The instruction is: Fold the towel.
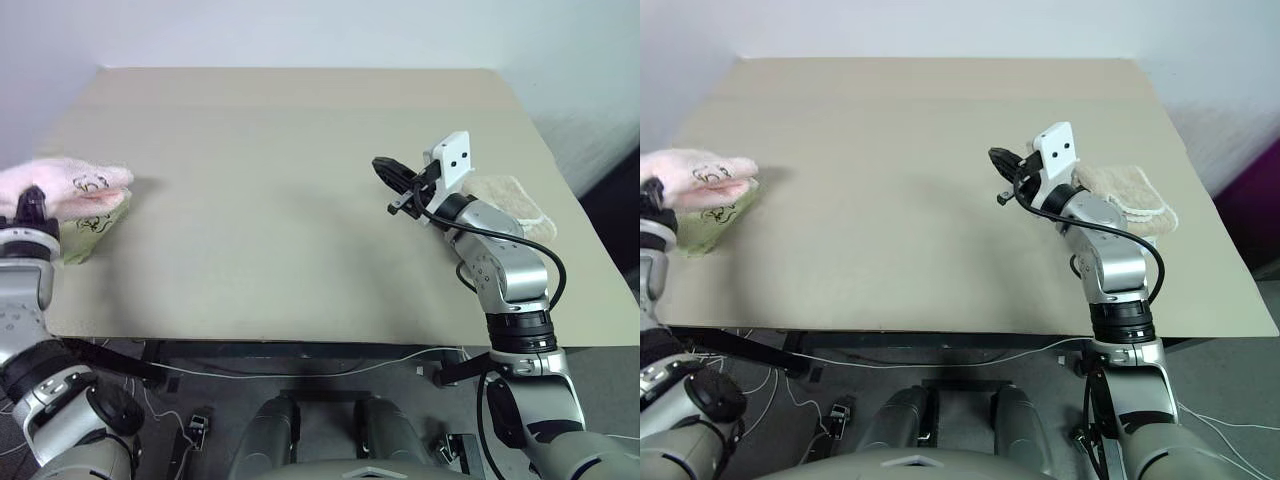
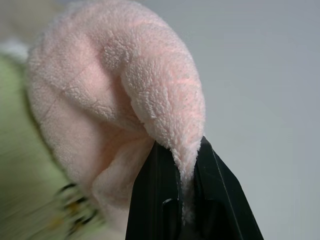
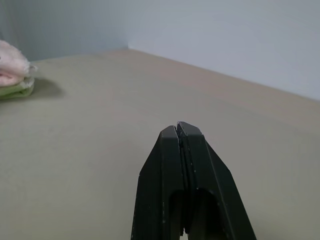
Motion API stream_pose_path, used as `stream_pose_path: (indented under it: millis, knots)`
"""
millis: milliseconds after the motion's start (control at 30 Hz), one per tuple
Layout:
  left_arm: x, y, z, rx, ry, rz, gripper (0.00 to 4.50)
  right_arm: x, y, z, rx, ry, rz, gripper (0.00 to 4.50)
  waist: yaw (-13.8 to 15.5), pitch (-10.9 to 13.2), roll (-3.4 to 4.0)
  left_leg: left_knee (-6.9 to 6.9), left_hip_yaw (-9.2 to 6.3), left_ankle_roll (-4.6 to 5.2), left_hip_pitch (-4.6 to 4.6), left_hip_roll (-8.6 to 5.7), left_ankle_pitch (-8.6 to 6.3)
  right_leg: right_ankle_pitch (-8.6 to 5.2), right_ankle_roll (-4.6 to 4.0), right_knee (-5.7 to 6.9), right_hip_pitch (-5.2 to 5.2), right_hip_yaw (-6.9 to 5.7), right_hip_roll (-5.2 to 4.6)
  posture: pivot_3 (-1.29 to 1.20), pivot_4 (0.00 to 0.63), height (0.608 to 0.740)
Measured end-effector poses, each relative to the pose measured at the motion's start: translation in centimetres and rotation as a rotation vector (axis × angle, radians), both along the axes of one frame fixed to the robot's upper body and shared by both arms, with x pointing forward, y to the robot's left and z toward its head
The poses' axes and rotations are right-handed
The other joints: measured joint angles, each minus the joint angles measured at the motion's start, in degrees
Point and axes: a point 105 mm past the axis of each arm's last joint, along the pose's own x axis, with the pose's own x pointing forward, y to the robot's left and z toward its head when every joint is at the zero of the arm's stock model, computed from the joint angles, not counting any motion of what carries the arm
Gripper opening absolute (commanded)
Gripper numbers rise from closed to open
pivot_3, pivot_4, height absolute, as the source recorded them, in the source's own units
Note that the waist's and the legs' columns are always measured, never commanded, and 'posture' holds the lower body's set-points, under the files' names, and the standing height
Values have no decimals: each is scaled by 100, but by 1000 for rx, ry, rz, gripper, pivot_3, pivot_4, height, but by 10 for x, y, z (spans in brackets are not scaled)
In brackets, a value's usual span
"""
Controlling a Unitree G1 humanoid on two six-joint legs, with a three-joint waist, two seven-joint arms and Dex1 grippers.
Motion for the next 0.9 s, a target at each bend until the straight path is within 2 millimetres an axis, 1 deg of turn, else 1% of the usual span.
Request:
stream_pose_path:
  millis: [33, 67, 100, 133, 233, 267, 300, 367, 467, 500, 600, 700, 767, 833, 867, 900]
  knots:
    - [-5, 2, -8, -14, 10, 10, 52, 0, 0, 0, -1, 0, 2, 0, -1, 0, 0, 0, 0, 0, 0, 0, 0, 0, 0, -1, 0, 0, 0, 0, 150, 740]
    - [-9, 2, -13, -25, 15, 18, 306, 0, 0, 0, -3, 1, 4, 0, -1, 0, 0, 0, 0, 0, 0, 0, 0, 0, 0, -1, 0, 0, -1, 0, 150, 740]
    - [-10, 2, -16, -35, 13, 19, 610, 0, 0, 0, -4, 1, 6, 0, -1, 0, -1, 0, 0, 0, 0, 1, 0, 0, 0, 0, 0, 0, -1, 0, 150, 740]
    - [-12, 1, -18, -39, 10, 19, 823, -1, 1, -1, -5, 1, 9, 0, 4, -1, -1, 0, 0, 0, 0, 2, 0, 0, 0, -1, 2, -1, -1, 0, 150, 740]
    - [-18, 3, -15, -58, -32, 35, 1904, -1, 2, -2, -9, 5, 20, 0, 5, -1, -1, 1, 0, 0, 0, 2, -1, 0, 0, -2, 3, 0, -2, 0, 150, 740]
    - [-20, 3, -14, -61, -43, 39, 2189, -1, 2, -2, -10, 6, 22, 0, 4, -1, -1, 0, 1, 0, 0, 2, -1, 0, 0, -2, 3, 0, -2, 0, 150, 740]
    - [-22, 3, -13, -66, -56, 43, 2621, -1, 3, -3, -10, 9, 23, 0, 2, -1, -1, 0, 1, 0, 0, 2, -1, 0, 0, -2, 2, 0, -2, 0, 150, 740]
    - [-26, 1, -17, -79, -64, 47, 3257, -1, 3, -5, -12, 16, 28, 0, 0, -1, -1, 0, 1, 0, 0, 2, -1, 0, 0, -2, 2, 0, -2, 0, 150, 740]
    - [-29, -2, -25, -115, -66, 49, 4353, 0, 4, -7, -16, 25, 35, 0, 0, -1, -2, 0, 1, 0, 0, 4, 0, 0, 0, -1, 1, 0, 0, 0, 150, 740]
    - [-29, -2, -25, -121, -69, 50, 4465, 0, 5, -7, -17, 26, 39, 0, 1, -1, -2, 0, 1, 0, 0, 5, 0, 0, 0, -2, 2, 0, 1, 0, 150, 740]
    - [-36, -2, -25, -108, -65, 58, 4465, 0, 7, -8, -19, 27, 46, 0, -3, -1, -2, 0, 3, 0, 0, 5, -1, 0, 0, -2, 2, 2, 1, 0, 150, 740]
    - [-45, -7, -34, -110, -33, 55, 4465, 0, 8, -8, -20, 29, 50, 0, -5, -1, -1, -1, 3, 0, 0, 6, -1, 0, -1, -2, 1, 2, 1, 0, 150, 740]
    - [-49, -20, -47, -116, 7, 16, 4465, 0, 8, -9, -19, 29, 51, 0, -3, -1, -1, 0, 5, 1, 0, 6, -1, 0, -1, -3, 2, 5, 0, 0, 150, 740]
    - [-50, -39, -60, -107, 57, -51, 4465, -1, 9, -9, -17, 30, 53, 0, 12, -1, -3, 1, 1, 0, 0, 8, -1, 0, -1, -3, 4, 4, 1, 0, 150, 740]
    - [-48, -48, -61, -88, 73, -89, 4465, -1, 10, -9, -15, 31, 56, 0, 18, -1, -3, 1, -1, 0, 0, 8, -1, 0, -1, -3, 5, 3, 1, 0, 150, 740]
    - [-45, -60, -57, -48, 76, -139, 4465, -1, 11, -9, -15, 32, 56, 0, 24, -1, -4, 2, -1, 0, 0, 8, -1, 0, -2, -4, 8, 3, 0, 0, 150, 740]
